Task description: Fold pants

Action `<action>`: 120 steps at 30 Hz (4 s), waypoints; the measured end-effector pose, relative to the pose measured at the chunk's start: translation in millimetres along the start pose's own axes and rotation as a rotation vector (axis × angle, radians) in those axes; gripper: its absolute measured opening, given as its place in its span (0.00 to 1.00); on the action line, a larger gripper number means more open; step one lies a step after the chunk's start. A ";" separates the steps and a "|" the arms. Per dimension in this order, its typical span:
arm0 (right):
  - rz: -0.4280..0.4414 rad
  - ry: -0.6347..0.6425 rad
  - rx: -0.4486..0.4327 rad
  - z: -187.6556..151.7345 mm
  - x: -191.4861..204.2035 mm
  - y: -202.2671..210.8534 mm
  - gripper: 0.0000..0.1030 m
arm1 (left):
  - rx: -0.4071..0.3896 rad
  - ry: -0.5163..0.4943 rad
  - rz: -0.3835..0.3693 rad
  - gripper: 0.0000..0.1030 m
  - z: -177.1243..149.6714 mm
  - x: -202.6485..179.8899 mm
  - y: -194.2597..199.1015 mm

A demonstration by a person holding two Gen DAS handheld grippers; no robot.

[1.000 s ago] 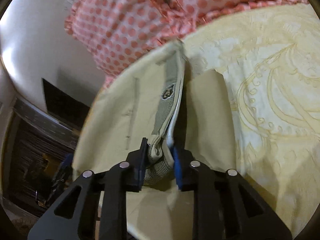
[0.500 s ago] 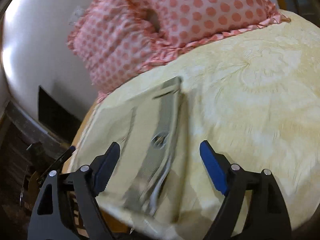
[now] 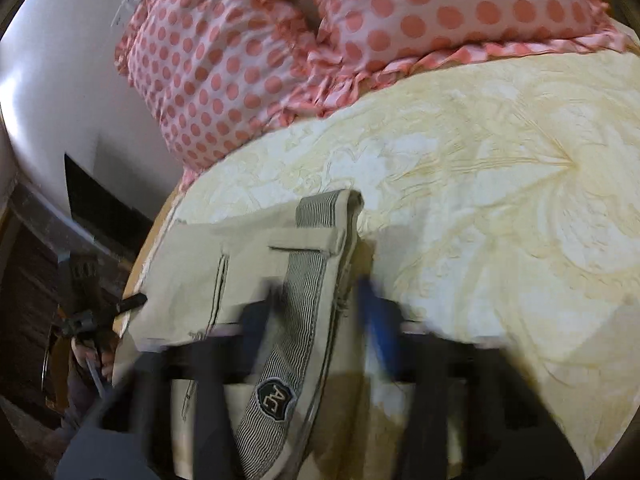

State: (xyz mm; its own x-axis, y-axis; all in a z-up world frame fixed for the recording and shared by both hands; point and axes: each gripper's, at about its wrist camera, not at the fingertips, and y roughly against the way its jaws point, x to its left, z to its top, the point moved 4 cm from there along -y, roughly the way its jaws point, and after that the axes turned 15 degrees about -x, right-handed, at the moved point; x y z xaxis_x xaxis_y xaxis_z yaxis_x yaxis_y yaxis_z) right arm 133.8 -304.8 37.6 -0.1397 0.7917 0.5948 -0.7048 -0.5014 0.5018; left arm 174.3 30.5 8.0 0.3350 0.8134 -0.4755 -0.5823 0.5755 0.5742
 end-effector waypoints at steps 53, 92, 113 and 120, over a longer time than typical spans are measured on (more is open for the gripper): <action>-0.483 0.414 -0.144 -106.0 71.8 -8.5 0.99 | -0.209 -0.245 0.524 0.98 -95.6 -77.9 45.6; -0.497 0.411 -0.230 -111.7 71.8 -4.4 0.99 | -0.255 -0.256 0.512 0.98 -98.7 -78.0 49.0; -0.494 0.414 -0.232 -110.0 71.8 -4.1 0.99 | -0.252 -0.256 0.512 0.98 -98.7 -77.2 49.5; -0.494 0.414 -0.232 -110.9 71.8 -4.5 0.99 | -0.251 -0.255 0.512 0.98 -98.7 -77.5 49.1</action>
State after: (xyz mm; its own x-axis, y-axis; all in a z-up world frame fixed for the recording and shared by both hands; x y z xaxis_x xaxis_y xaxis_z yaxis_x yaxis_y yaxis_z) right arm 49.8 -206.9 8.4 0.0147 0.9997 0.0186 -0.8786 0.0041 0.4775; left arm 46.6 -12.7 7.3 0.1156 0.9932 0.0100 -0.8616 0.0953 0.4986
